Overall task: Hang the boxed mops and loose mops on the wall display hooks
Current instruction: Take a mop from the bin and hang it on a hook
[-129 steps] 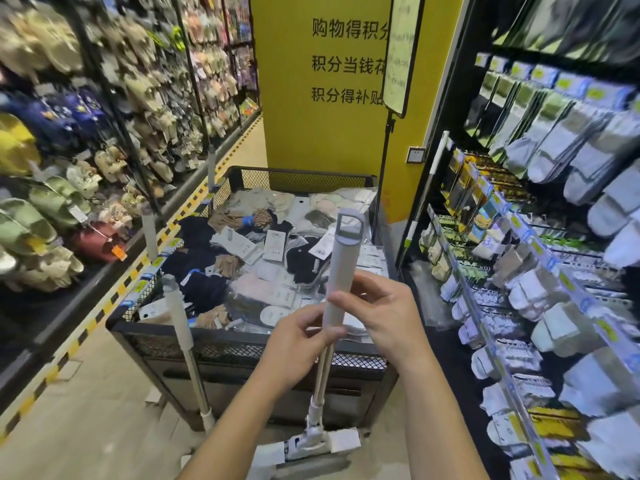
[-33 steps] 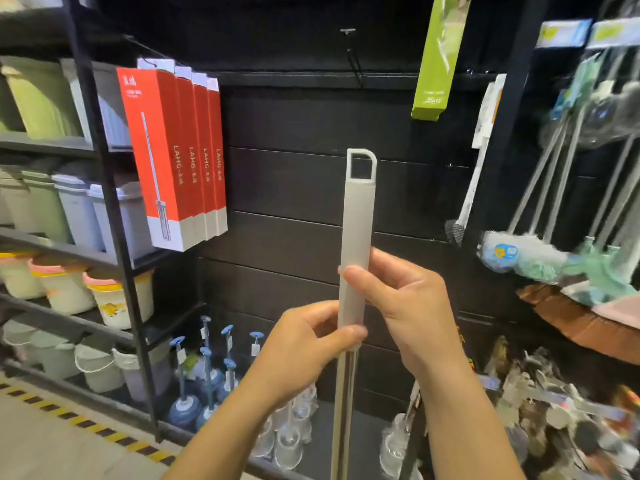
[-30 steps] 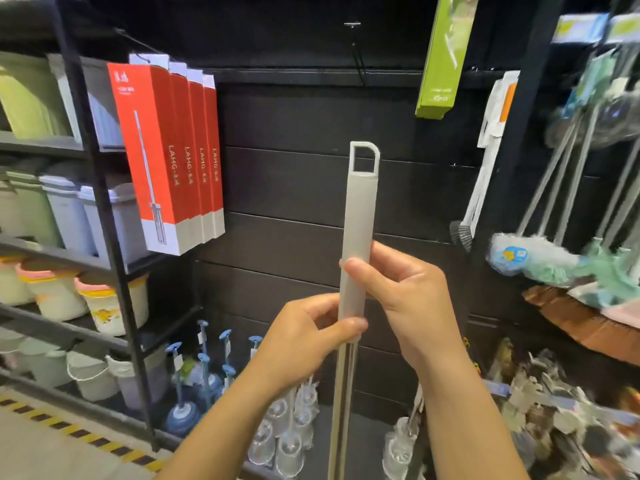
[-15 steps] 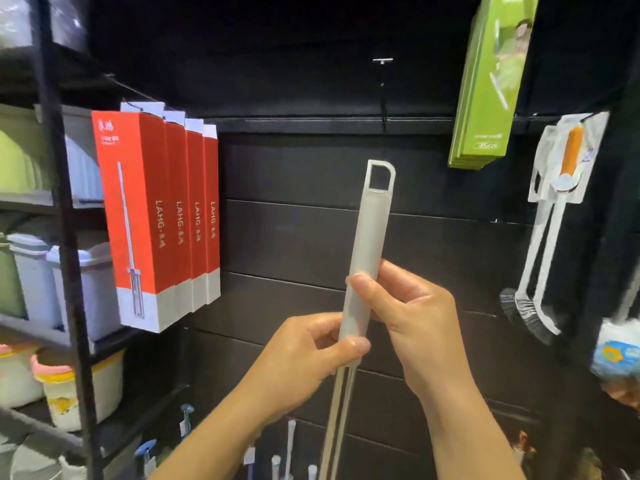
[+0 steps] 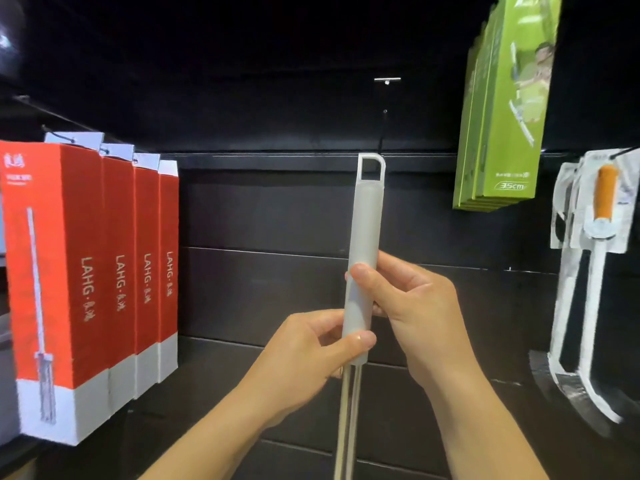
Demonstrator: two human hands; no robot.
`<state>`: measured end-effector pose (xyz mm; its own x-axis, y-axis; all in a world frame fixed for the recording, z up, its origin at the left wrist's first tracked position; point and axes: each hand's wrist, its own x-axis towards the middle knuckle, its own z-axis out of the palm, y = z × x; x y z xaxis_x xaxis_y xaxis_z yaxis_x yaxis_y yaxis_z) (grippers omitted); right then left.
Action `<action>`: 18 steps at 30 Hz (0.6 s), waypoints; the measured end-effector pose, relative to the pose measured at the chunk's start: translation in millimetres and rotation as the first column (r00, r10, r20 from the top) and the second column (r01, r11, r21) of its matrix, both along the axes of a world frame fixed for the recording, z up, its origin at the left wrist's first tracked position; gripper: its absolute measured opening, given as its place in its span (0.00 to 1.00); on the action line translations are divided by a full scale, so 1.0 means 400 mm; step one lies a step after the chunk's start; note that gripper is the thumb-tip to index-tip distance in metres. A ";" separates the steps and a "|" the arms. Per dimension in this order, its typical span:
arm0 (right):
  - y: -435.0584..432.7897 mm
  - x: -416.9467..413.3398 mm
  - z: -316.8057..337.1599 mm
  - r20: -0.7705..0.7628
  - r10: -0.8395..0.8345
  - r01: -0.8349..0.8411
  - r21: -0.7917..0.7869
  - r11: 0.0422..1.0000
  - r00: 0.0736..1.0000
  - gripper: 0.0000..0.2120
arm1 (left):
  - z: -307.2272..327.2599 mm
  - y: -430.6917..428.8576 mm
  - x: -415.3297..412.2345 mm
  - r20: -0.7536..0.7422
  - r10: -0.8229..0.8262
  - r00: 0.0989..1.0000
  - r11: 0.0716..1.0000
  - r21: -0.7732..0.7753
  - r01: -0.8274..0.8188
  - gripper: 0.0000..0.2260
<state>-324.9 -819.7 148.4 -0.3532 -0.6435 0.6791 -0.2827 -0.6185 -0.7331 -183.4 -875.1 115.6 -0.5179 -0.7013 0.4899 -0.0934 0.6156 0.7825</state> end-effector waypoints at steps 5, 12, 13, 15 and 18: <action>-0.099 -0.026 0.074 -0.020 -0.068 0.068 -0.021 0.997 0.997 0.17 | 0.071 -0.111 -0.038 -0.022 -0.066 0.998 0.998 -0.021 0.066 0.08; -0.186 -0.070 0.161 0.032 -0.171 0.173 -0.049 0.984 0.985 0.16 | 0.159 -0.224 -0.111 -0.057 -0.192 0.980 0.981 -0.043 0.190 0.11; -0.194 -0.078 0.171 0.045 -0.177 0.179 -0.052 0.982 0.983 0.16 | 0.168 -0.235 -0.123 -0.065 -0.209 0.976 0.978 -0.039 0.207 0.11; -0.212 -0.095 0.188 0.068 -0.189 0.194 -0.060 0.979 0.979 0.15 | 0.184 -0.257 -0.147 -0.078 -0.231 0.970 0.973 -0.041 0.229 0.11; -0.241 -0.120 0.214 0.088 -0.204 0.210 -0.063 0.976 0.975 0.15 | 0.207 -0.288 -0.183 -0.101 -0.238 0.966 0.971 -0.052 0.233 0.11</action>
<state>-373.0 -915.9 234.0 -0.5288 -0.5011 0.6850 -0.3526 -0.6045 -0.7144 -256.5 -990.4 198.6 -0.6098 -0.5451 0.5753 0.1400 0.6404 0.7552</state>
